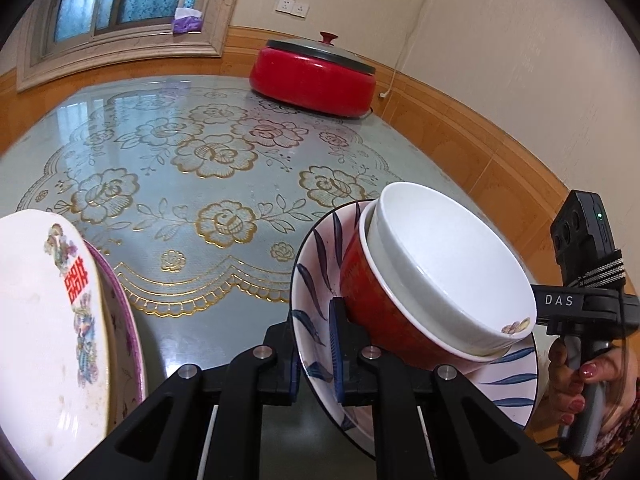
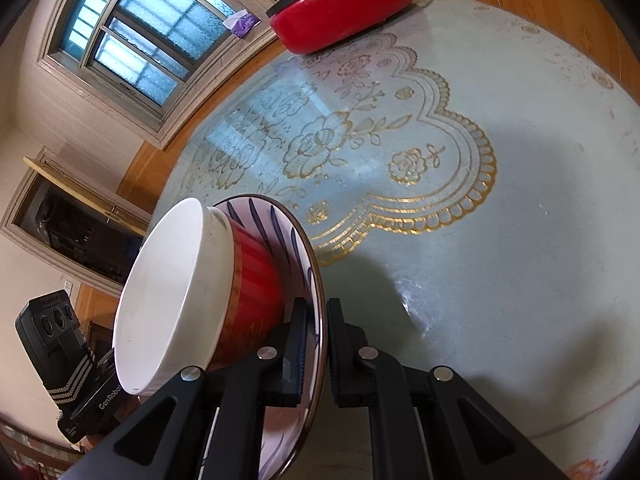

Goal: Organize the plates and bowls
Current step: 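Carry the blue-striped plate with nested bowls toward the white plate stack with the left tool, then lower the blue-striped plate onto the white plate stack and open the left tool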

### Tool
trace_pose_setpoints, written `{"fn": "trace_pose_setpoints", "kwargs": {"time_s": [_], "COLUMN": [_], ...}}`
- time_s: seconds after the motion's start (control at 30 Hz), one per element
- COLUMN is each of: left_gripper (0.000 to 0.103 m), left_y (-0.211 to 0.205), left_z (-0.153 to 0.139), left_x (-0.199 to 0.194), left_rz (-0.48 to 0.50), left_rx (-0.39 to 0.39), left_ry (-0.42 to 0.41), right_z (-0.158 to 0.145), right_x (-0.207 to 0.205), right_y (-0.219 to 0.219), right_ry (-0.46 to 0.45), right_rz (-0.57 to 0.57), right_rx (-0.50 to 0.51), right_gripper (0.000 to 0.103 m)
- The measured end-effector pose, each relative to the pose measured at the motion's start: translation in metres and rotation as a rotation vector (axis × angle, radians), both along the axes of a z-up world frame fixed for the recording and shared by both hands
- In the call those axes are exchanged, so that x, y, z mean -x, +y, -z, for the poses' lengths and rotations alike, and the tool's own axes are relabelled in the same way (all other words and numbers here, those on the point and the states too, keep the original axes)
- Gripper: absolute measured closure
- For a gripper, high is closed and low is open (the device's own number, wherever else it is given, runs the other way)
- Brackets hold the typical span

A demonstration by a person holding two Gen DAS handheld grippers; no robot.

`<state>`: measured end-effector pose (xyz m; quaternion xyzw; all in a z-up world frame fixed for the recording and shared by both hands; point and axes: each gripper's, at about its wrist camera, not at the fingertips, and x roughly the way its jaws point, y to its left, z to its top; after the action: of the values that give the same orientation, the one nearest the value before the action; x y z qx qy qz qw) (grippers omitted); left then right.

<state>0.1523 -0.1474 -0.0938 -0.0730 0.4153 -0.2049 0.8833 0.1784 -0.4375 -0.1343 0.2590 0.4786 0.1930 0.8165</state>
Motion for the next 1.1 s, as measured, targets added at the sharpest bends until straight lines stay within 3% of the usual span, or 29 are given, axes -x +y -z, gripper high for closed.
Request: {"fn": "trace_pose_setpoints", "kwargs": {"time_s": [0.6,0.83,1.1], "left_gripper": [0.093,0.093,0.093], "left_y": [0.052,0.102,0.171], "left_z": [-0.054,-0.078,-0.078], "left_x": [0.01,0.017,0.029], "left_rz": [-0.134,-0.241,-0.365], "left_rx": [0.072,0.068,0.035], "left_ry": [-0.079,-0.122,-0.128], "right_z": [-0.062,-0.087,-0.088], "right_x": [-0.016,-0.032,-0.047], "right_y": [0.04,0.091,0.172], "right_ry": [-0.08,-0.112,-0.107], "right_rz": [-0.074,-0.167,-0.295], "right_rx": [-0.025,-0.032,-0.056], "right_gripper": [0.094,0.094,0.094]}}
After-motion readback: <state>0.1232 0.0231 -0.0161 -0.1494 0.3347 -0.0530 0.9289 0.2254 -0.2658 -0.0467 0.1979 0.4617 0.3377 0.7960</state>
